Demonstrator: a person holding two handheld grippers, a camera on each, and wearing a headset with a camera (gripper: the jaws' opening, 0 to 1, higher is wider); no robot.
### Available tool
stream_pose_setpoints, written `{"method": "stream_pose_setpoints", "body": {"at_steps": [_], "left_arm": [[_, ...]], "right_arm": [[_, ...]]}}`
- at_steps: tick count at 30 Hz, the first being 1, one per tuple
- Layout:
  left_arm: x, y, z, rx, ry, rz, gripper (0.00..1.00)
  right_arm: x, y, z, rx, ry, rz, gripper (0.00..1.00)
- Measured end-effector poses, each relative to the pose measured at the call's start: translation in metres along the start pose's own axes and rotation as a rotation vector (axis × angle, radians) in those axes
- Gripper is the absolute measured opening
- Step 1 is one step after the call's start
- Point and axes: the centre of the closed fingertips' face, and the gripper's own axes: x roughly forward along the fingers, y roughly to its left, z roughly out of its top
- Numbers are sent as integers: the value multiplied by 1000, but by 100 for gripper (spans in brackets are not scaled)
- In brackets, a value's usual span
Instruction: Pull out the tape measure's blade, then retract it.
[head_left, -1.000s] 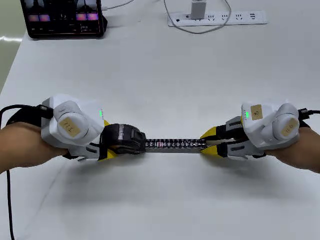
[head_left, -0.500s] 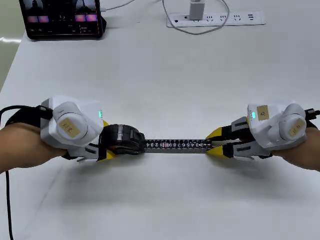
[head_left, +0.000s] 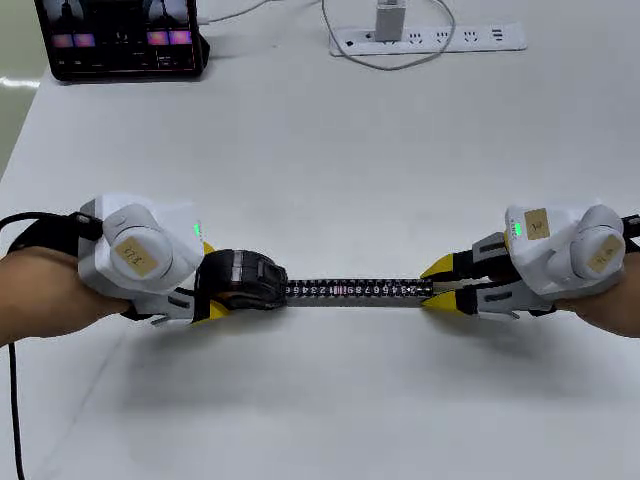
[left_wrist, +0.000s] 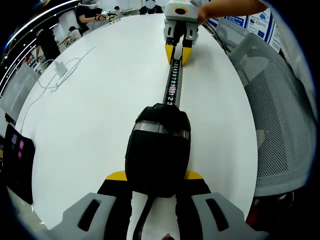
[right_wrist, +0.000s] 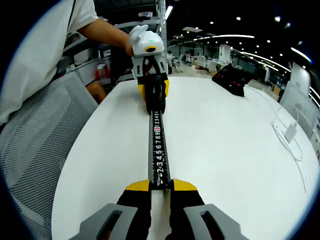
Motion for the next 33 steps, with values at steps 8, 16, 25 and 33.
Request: {"method": "stream_pose_setpoints", "body": {"at_steps": [8,16,25,33], "left_arm": [[0,0,0,0,3,1,28],[0,0,-1,-1,5,2,28],[0,0,-1,0,11,3,28],[0,0,-1,0,11,3,28]], "right_arm": [[-9,0,-8,-7,17,1,9],[-15,-1,-15,-1,24,-3,9],[-22,-1,-22,3,35,-6,9],[-28,-2,-28,4,50,-7,9]]}}
